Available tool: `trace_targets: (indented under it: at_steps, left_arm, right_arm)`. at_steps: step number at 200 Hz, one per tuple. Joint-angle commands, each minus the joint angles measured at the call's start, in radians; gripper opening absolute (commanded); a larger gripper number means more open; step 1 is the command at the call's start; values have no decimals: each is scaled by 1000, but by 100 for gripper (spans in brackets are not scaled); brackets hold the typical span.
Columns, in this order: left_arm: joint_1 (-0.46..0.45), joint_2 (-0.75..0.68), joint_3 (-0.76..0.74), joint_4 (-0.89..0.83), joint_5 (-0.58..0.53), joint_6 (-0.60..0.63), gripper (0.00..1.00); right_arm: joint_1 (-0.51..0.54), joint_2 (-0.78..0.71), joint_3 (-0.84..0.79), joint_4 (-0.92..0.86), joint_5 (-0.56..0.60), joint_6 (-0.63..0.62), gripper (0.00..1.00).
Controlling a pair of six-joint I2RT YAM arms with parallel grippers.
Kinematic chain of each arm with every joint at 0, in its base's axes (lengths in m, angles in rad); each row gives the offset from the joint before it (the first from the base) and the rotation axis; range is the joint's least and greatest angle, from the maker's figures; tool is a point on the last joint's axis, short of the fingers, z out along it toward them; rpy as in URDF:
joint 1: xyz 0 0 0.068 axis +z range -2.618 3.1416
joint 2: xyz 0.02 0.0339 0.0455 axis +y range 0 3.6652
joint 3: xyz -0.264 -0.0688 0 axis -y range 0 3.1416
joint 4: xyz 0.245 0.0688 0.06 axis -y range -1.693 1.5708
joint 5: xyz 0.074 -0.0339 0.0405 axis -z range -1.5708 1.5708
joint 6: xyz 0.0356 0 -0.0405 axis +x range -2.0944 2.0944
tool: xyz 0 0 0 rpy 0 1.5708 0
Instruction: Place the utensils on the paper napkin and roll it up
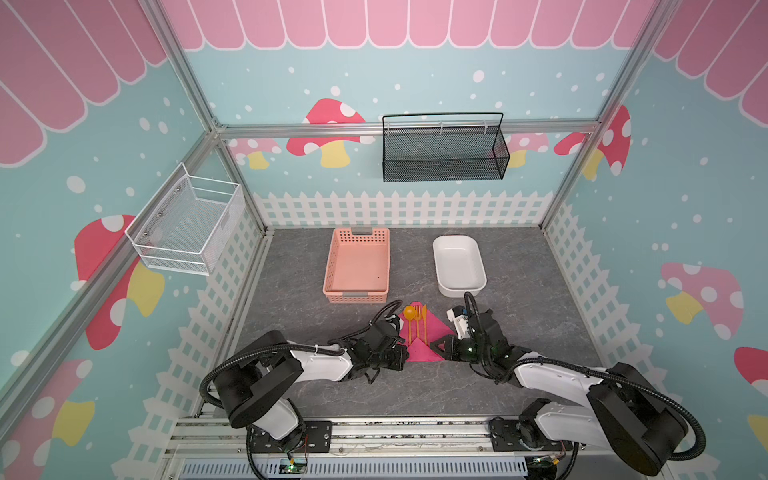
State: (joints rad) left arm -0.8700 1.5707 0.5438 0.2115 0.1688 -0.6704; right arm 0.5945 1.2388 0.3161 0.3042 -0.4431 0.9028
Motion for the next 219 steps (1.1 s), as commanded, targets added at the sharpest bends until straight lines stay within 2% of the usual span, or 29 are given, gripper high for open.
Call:
trace_targets:
  at_steps: [1, 63, 157, 219]
  left_arm:
    - [9, 17, 10, -5, -16, -21, 1]
    - [14, 18, 6, -1, -12, -24, 1]
    - [19, 15, 2, -1, -9, -25, 0]
    - [23, 23, 5, -20, 10, -27, 0]
  right_arm:
    - [-6, 6, -13, 2, -65, -13, 17]
    - [-6, 102, 33, 18, -56, -22, 16]
    - [-9, 186, 54, 41, -28, -27, 8]
    - [-14, 250, 61, -8, -23, -44, 5]
